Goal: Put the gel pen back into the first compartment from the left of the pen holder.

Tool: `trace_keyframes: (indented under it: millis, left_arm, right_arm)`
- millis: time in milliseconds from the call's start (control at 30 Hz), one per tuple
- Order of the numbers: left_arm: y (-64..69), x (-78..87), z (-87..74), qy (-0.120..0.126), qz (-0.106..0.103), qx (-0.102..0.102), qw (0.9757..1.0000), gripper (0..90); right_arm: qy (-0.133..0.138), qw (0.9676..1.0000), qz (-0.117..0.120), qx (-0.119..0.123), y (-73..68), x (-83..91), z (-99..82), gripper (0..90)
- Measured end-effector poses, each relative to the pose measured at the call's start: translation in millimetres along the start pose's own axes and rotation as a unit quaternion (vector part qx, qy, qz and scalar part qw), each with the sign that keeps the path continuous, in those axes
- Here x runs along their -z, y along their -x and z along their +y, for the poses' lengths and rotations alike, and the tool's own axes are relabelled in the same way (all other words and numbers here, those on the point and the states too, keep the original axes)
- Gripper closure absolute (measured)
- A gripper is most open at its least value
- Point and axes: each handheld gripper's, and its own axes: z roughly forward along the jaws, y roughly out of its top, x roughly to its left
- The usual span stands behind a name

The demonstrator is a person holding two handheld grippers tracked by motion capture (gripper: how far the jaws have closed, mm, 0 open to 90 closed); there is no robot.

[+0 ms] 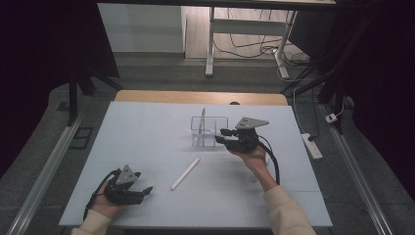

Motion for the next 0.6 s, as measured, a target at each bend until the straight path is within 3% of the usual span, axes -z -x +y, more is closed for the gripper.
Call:
trace_keyframes:
  millis: [600]
  left_arm:
    - [-0.3,1.0,0.0,0.003,0.001,0.001,1.0000,30.0]
  right_arm:
    - [-0.017,0.9997,0.001,0.016,-9.0,13.1,-9.5,56.7]
